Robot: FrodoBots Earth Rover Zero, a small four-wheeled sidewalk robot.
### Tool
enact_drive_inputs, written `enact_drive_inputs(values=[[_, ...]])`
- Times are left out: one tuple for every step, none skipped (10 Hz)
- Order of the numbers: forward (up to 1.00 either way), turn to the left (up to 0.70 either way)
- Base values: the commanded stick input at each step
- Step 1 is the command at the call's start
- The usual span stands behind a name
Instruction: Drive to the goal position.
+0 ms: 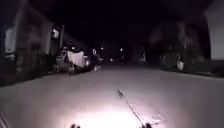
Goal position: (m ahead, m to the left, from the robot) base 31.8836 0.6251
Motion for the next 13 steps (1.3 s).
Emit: enact_drive_inputs(values=[[0.85, 0.0], [0.85, 0.0], [0.85, 0.0], [0.85, 0.0], [0.85, 0.0], [0.85, 0.0], [0.85, 0.0], [0.85, 0.0], [0.85, 0.0], [0.85, 0.0], [0.85, 0.0], [0.85, 0.0], [0.85, 0.0]])
